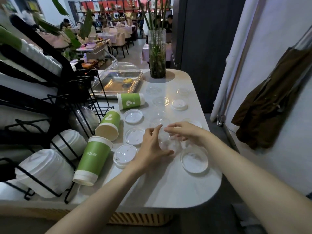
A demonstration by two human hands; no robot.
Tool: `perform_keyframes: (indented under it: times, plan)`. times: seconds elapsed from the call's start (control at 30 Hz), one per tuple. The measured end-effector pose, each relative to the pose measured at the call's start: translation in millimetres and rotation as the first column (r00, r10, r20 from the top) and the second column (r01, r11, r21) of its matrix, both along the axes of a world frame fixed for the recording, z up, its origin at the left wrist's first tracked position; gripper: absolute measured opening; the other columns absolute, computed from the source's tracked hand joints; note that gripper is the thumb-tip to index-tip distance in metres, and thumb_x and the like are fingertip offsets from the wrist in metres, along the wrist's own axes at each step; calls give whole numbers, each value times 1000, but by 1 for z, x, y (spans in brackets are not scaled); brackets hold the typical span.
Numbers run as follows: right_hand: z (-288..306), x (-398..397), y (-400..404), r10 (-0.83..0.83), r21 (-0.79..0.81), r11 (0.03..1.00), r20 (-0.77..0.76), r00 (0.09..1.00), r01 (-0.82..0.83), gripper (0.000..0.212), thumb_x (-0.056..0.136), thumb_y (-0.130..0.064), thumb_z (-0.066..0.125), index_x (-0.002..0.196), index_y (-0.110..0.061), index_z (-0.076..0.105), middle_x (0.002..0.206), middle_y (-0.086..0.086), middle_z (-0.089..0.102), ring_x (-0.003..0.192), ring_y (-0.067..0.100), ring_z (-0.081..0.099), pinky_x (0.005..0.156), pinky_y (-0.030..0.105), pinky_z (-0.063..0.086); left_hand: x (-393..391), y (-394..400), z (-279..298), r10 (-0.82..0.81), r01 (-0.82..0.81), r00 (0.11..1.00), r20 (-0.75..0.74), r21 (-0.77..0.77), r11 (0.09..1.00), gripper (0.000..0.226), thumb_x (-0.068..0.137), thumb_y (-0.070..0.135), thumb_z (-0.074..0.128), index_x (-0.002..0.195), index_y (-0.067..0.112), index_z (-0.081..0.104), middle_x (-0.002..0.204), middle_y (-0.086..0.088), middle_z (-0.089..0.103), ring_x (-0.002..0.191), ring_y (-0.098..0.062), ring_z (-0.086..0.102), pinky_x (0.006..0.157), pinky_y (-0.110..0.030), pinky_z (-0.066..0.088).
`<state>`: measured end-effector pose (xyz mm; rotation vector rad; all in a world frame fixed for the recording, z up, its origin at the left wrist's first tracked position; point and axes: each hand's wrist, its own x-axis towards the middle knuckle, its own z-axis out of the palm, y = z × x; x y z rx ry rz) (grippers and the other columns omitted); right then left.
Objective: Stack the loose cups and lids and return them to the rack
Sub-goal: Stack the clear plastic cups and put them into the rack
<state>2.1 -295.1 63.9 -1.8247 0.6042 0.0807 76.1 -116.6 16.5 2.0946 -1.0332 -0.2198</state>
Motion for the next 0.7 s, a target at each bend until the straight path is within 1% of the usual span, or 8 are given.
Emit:
perform_keyframes:
  times: [0.07, 0.13, 0.27, 0.33, 0.4, 0.47, 0.57, 0.7]
  plan:
    - [3, 0, -3, -15, 80, 997, 59, 998, 10, 55, 71, -57, 82, 115, -27, 72, 100, -5, 73, 82, 4, 63, 73, 25, 42, 2, -2, 3, 7, -6, 1000, 11, -47, 999, 114, 67, 34, 95, 159, 19, 30, 141, -11, 37, 133, -24, 44, 100, -12, 31]
    - [7, 0, -6, -35, 179, 984, 93, 995, 18, 42, 80, -46, 80, 115, -24, 73, 99, -5, 70, 86, 7, 63, 77, 26, 42, 4, -3, 7, 4, -4, 1000, -6, -84, 996, 115, 68, 32, 96, 160, 20, 28, 144, -10, 36, 134, -23, 45, 103, -15, 34]
    - [18, -1, -11, -65, 372, 928, 153, 986, 4, 39, 90, -28, 73, 124, -10, 69, 94, 0, 72, 76, 10, 64, 65, 22, 39, 9, -7, 14, -17, 10, 999, -48, -146, 989, 118, 68, 31, 96, 161, 21, 25, 151, -8, 36, 139, -18, 42, 113, -22, 35]
    - [24, -2, -14, -86, 411, 912, 164, 983, 11, 36, 91, -23, 71, 124, -8, 69, 93, 0, 73, 74, 9, 64, 63, 22, 38, 13, -8, 19, -26, 19, 998, -55, -139, 990, 118, 68, 34, 96, 161, 19, 25, 152, -7, 37, 141, -19, 40, 117, -31, 37]
    - [28, -1, -18, -122, 429, 903, 167, 978, 39, 35, 91, -23, 71, 123, -9, 70, 95, -1, 73, 77, 9, 66, 65, 21, 40, 21, -10, 24, -16, 7, 998, -67, -132, 991, 116, 69, 42, 94, 161, 21, 27, 152, -2, 37, 140, -15, 40, 117, -32, 38]
    - [31, 0, -23, -204, 471, 877, 177, 963, 99, 37, 91, -21, 72, 125, -8, 69, 96, -2, 74, 79, 9, 69, 66, 19, 42, 31, -14, 30, 37, -56, 993, -114, -161, 985, 101, 77, 56, 83, 158, 23, 32, 150, 0, 41, 134, -13, 45, 112, -33, 41]
    - [34, 4, -30, -300, 501, 849, 196, 933, 168, 40, 90, -18, 73, 128, -6, 67, 95, -3, 75, 83, 8, 71, 69, 19, 43, 54, -25, 37, 156, -213, 951, -268, -200, 956, 84, 90, 71, 57, 152, 16, 43, 149, -10, 50, 127, -21, 55, 105, -38, 47]
    - [35, 12, -36, -305, 445, 875, 207, 929, 188, 36, 89, -21, 75, 124, -16, 69, 92, -9, 76, 91, 10, 71, 78, 25, 41, 93, -40, 34, 316, -316, 934, -165, 27, 948, 58, 104, 39, 54, 150, 5, 43, 152, -20, 48, 135, -32, 52, 110, -41, 40]
